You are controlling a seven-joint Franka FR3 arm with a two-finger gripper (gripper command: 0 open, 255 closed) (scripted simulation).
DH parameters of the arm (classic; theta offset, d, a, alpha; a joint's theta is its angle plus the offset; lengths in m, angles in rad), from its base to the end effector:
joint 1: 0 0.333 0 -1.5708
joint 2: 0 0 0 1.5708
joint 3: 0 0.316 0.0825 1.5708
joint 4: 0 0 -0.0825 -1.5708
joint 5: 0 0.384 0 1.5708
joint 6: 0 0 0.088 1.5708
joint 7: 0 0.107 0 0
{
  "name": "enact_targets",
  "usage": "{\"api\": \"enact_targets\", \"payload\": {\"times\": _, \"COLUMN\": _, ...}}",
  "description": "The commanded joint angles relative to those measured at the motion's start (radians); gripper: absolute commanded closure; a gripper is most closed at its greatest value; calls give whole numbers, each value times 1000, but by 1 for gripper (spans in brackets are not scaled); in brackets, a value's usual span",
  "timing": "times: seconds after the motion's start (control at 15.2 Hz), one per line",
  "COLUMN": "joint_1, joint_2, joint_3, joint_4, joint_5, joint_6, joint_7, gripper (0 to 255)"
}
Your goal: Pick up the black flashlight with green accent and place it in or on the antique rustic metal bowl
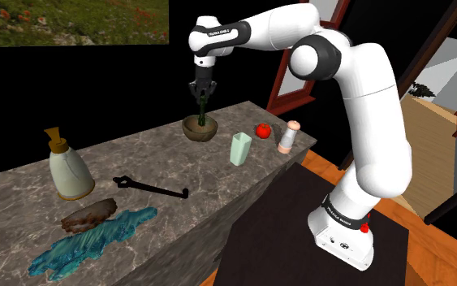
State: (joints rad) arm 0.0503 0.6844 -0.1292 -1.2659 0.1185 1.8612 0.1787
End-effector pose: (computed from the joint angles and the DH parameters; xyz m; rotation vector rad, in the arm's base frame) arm 0.7288 -0.0261 0.3483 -3.0851 0.4205 0.1324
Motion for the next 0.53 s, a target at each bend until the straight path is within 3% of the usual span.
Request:
{"api": "enact_targets", "payload": {"times": 0.0, "joint_1": 1, "joint_2": 2, "joint_3": 0, "joint_4": -10, "joint_5": 0, "joint_6": 13, "joint_7": 0, "gripper": 255}}
{"api": "enact_targets", "payload": {"times": 0.4, "joint_1": 1, "joint_2": 2, "joint_3": 0, "joint_4": -10, "joint_5": 1, "joint_6": 13, "joint_7": 0, "gripper": 255}}
{"api": "enact_targets", "payload": {"times": 0.46, "joint_1": 1, "joint_2": 2, "joint_3": 0, "joint_4": -10, "joint_5": 1, "joint_6": 13, "joint_7": 0, "gripper": 0}}
